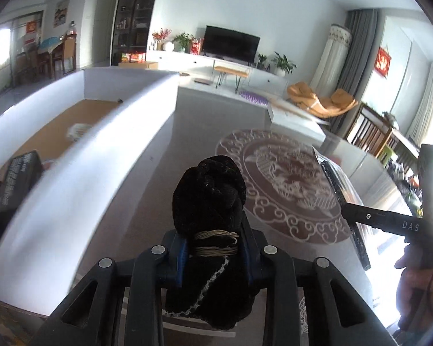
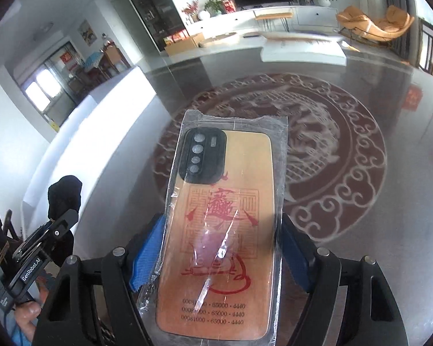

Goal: Organize objects
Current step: 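Carry the pouch and phone case into the bin with both grippers and release them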

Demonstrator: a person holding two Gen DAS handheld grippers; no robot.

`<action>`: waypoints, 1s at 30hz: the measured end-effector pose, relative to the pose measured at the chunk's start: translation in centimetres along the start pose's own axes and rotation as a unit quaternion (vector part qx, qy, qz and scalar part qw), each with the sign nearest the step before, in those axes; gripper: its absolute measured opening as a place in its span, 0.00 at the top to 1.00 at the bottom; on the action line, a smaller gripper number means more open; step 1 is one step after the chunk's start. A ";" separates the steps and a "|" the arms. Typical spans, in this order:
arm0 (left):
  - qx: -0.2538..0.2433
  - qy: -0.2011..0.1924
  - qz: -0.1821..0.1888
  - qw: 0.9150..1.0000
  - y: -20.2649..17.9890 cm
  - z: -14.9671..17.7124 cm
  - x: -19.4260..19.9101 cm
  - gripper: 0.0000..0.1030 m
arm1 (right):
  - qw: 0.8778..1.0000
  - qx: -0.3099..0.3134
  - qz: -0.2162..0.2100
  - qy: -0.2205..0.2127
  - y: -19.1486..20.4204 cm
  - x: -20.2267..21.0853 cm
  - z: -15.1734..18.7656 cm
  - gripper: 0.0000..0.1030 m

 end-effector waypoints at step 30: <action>0.056 0.054 -0.289 0.954 21.7 -6.5 4.4 0.00 | 0.960 0.268 -0.082 0.022 32.8 -9.9 -7.9 0.02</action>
Point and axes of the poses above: each gripper's, at about its wrist camera, not at the fingertips, and x roughly against the way its jaws point, y to its left, z to its underside, the point moved 3 cm from there along -x, roughly the way its jaws point, and after that the axes turned 1 degree about x, right-handed, at the moved point
